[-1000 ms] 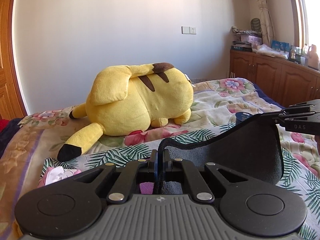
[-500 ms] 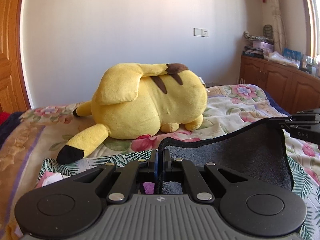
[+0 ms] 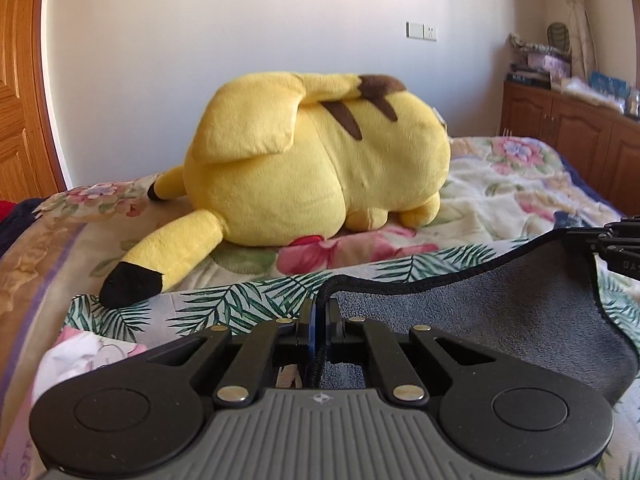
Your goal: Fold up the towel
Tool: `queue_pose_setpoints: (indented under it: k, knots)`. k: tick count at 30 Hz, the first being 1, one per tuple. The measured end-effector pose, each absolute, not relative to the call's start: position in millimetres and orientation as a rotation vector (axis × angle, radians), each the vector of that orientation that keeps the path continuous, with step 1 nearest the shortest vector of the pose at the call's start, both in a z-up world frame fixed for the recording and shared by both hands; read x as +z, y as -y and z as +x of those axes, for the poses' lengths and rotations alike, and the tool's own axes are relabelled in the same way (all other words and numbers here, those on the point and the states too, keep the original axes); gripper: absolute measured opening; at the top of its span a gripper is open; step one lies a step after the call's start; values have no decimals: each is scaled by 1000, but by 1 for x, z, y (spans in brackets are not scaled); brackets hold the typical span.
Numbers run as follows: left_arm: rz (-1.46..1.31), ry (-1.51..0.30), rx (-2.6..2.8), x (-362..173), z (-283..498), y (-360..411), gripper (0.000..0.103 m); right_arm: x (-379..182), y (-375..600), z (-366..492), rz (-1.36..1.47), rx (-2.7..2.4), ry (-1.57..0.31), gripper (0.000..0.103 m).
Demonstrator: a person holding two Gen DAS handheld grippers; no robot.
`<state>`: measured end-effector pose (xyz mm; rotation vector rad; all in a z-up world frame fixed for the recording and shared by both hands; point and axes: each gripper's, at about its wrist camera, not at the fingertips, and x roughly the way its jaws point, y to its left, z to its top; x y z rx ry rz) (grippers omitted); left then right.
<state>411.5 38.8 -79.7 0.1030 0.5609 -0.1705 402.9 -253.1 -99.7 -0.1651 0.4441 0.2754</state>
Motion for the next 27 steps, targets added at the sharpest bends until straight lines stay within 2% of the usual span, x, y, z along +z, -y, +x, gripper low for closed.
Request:
queue_pose_setpoints:
  k: [15,16,17,18,20,22,23,24,27]
  knots:
    - [129,-640,-137,-113,431,-32,0,-134,252,419,-195,259,-516,5]
    - [127,-638,-136,-113,430,-32,6,-134,251,419,-198,255,-518,6]
    - [123,-636,-135,-113,429,-32,13,-134,251,419,-196,253,-524,12]
    - [118,-630,-137,-112,427,-32,20,-134,252,418,-192,254,-526,14]
    - [113,-628,-142,-110,424,-31,25,-133,252,416,-194,255,-530,15]
    - [105,-628,-146,-108,421,-30,30,-131,253,413,-201,248,-536,29]
    - [100,-626,-146,-106,418,-30,35,-130,254,410,-200,245,-533,45]
    - [98,-623,-150,-104,415,-29,37,-128,255,407,-197,245,-527,48]
    - [112,-623,-168,-98,404,-24,38,-121,257,396,-192,260,-536,47]
